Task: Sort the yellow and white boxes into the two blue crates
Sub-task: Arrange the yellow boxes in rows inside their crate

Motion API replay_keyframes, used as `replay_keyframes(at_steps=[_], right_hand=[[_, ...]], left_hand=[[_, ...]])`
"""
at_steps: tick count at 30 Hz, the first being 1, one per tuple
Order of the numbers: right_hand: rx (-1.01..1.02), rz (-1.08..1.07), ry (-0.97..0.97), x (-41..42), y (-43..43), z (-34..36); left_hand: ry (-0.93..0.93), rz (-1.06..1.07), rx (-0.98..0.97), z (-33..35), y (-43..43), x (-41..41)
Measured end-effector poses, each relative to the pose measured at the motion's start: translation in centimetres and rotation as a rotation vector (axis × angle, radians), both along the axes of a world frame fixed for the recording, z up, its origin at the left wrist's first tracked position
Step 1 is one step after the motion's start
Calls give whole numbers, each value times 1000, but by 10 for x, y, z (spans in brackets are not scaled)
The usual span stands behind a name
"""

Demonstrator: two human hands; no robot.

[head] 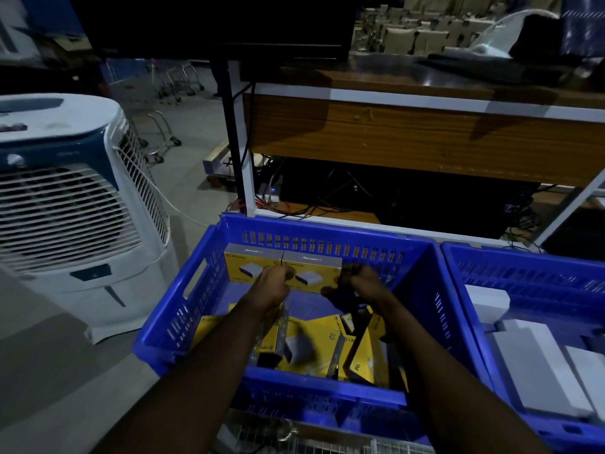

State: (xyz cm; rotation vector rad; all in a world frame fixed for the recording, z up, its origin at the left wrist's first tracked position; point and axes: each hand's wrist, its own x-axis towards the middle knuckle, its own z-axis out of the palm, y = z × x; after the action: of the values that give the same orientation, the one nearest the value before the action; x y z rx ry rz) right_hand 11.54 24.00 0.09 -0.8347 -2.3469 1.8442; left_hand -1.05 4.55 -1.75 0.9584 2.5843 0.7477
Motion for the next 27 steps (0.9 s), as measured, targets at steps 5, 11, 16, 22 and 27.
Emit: replay_keyframes(at_steps=[5, 11, 16, 22, 27], right_hand=[[105, 124, -70, 0, -8, 5], [111, -6, -96, -4, -4, 4], [413, -19, -186, -1, -5, 14], [454, 247, -225, 13, -31, 62], [490, 386, -264, -4, -72, 80]], left_hand=[[8, -8, -25, 1, -1, -1], [-43, 15, 37, 3, -3, 2], [-47, 42, 70, 22, -4, 4], [-8, -42, -91, 48, -15, -2], [84, 81, 3, 60, -36, -6]])
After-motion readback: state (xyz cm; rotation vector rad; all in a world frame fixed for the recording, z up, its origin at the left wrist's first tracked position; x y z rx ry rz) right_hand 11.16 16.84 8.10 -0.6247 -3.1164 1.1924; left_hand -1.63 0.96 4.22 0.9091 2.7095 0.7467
